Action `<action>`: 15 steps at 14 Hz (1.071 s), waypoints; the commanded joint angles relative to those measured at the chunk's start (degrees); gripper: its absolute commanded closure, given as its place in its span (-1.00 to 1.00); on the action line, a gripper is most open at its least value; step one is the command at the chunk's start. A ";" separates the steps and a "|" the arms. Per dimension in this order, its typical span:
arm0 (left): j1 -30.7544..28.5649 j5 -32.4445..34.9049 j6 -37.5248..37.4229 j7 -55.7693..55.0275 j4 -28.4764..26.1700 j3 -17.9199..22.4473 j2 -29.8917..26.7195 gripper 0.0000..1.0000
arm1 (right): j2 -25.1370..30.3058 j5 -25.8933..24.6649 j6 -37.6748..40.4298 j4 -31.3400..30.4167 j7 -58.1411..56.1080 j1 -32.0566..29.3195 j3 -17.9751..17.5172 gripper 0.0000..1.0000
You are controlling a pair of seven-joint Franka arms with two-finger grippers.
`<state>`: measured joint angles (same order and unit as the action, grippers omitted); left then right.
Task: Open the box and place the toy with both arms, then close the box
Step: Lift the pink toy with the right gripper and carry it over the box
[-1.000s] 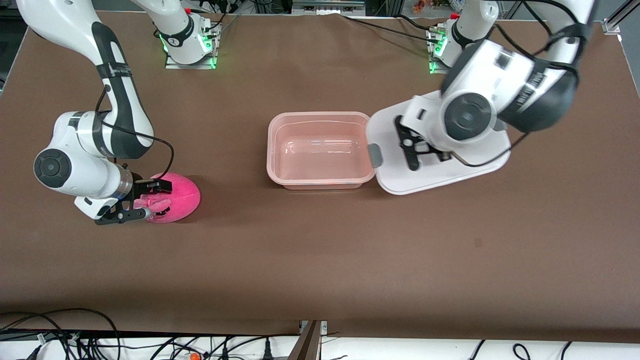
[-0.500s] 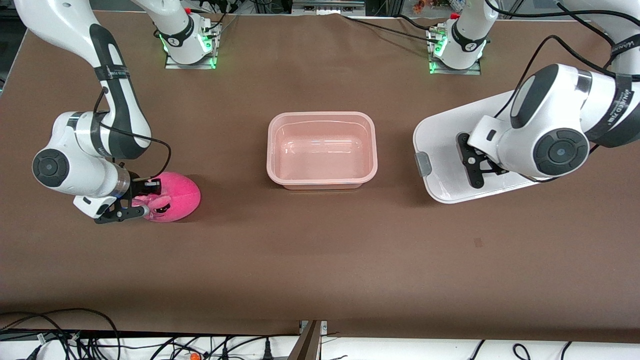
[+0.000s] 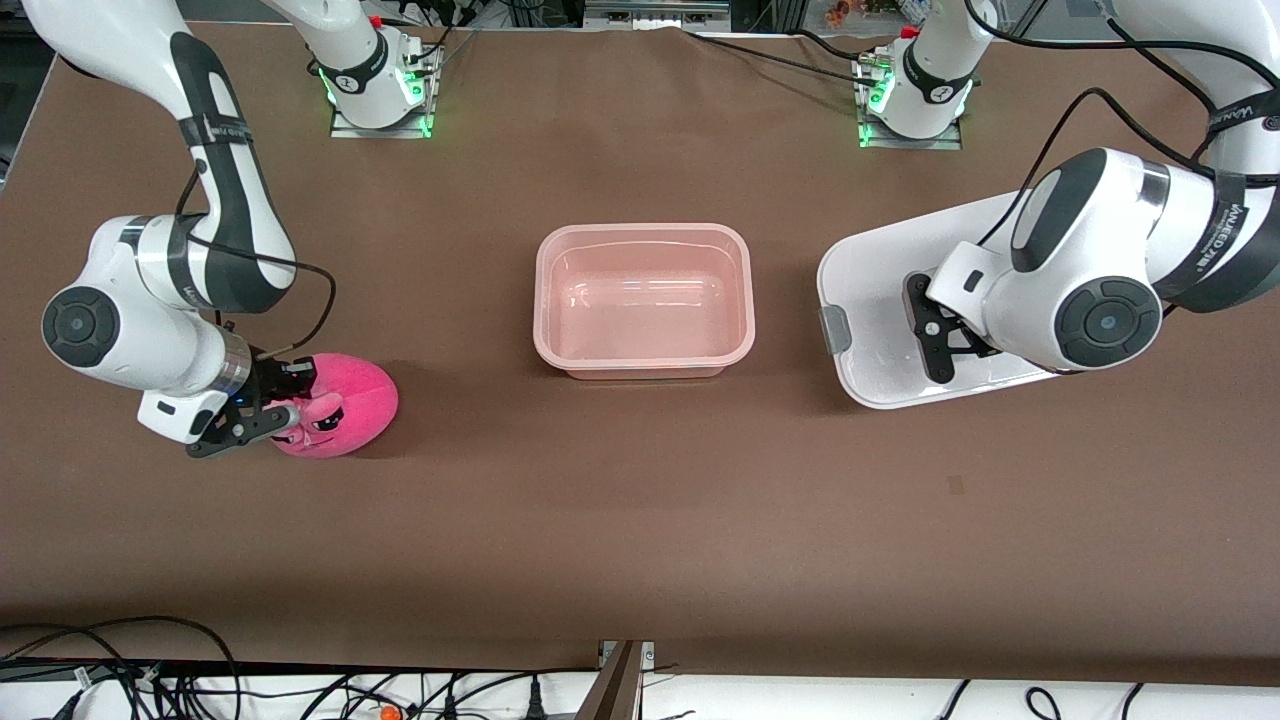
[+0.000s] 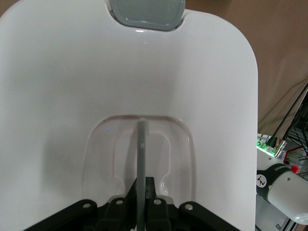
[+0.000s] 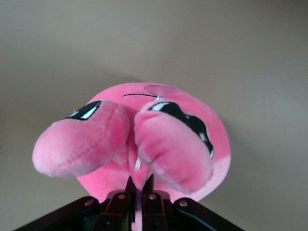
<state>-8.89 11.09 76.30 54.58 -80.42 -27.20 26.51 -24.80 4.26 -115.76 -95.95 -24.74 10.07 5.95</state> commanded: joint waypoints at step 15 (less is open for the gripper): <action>-1.30 -1.16 -0.36 3.25 1.32 -0.22 0.73 1.00 | 2.49 -17.96 19.61 11.67 -4.62 14.09 -31.87 1.00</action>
<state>-9.86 10.95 76.35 55.92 -80.42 -27.16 26.89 -20.44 -11.62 -96.16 -84.75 -30.82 22.82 -26.23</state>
